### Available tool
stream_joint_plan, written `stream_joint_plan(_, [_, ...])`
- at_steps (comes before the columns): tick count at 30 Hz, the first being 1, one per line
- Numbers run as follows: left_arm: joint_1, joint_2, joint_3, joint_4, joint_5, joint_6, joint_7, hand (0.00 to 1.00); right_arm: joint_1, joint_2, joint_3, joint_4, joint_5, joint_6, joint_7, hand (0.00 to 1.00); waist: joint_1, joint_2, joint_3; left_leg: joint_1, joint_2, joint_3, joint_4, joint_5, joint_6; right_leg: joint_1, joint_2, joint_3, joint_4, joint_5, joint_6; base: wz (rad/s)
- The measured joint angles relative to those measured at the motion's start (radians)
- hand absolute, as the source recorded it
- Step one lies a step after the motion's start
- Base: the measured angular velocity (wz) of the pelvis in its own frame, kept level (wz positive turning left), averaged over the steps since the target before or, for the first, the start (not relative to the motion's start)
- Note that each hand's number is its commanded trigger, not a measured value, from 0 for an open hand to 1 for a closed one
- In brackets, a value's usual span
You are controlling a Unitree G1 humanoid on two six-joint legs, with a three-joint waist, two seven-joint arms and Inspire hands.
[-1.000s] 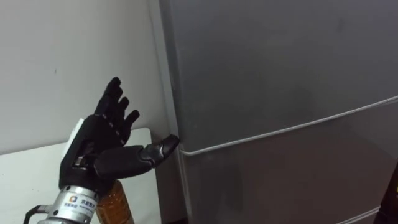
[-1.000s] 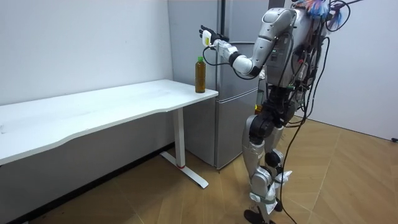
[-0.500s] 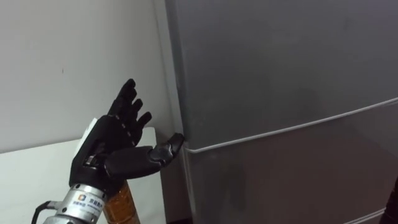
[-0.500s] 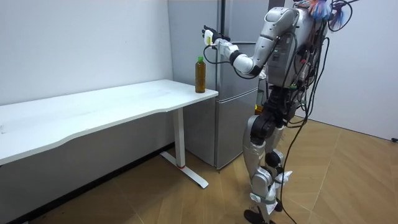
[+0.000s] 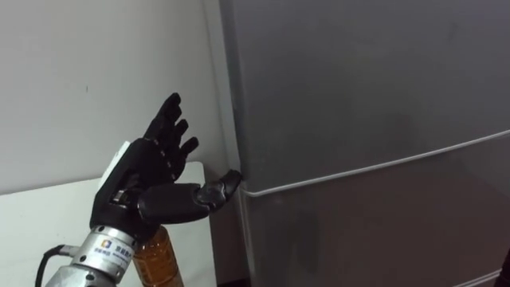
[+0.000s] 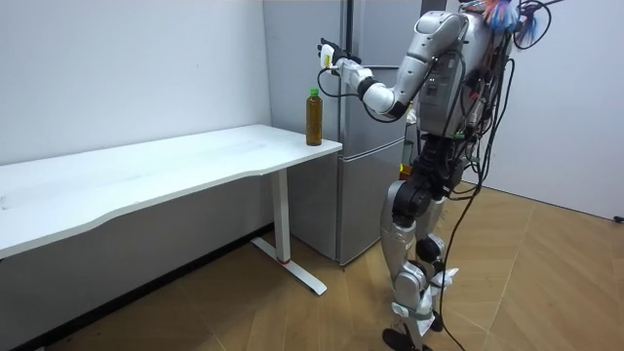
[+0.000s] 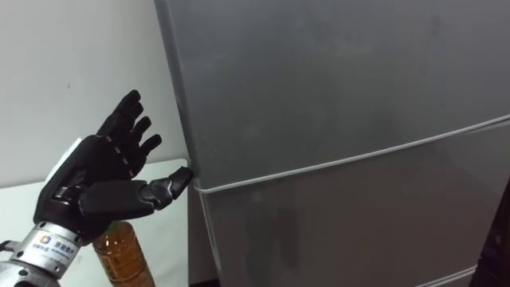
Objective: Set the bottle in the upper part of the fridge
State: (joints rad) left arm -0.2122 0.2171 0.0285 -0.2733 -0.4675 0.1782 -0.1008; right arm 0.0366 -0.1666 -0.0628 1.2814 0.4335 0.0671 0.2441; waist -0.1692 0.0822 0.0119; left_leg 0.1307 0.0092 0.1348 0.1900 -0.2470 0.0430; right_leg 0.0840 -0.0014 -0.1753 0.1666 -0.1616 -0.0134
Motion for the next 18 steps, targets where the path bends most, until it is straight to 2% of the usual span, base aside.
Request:
stream_joint_plan(7, [-0.001, 0.004, -0.015, -0.043, -0.003, 0.006, -0.023, 0.0, -0.008, -0.001, 0.011, 0.002, -0.001, -0.003, 0.001, 0.0, -0.003, 0.007, -0.0012, -0.017, -0.003, -0.005, 0.003, 0.0, 0.001, 0.001, 0.001, -0.021, -0.017, 0.006, 0.004, 0.08])
stream_joint_plan(18, [-0.001, 0.018, -0.041, -0.102, 0.001, 0.014, -0.053, 0.0, -0.007, -0.018, 0.044, -0.001, 0.03, -0.013, 0.022, 0.0, -0.012, 0.024, -0.0044, -0.036, -0.007, 0.001, 0.01, 0.001, 0.002, 0.0, -0.012, -0.02, -0.028, 0.01, 0.011, 0.12])
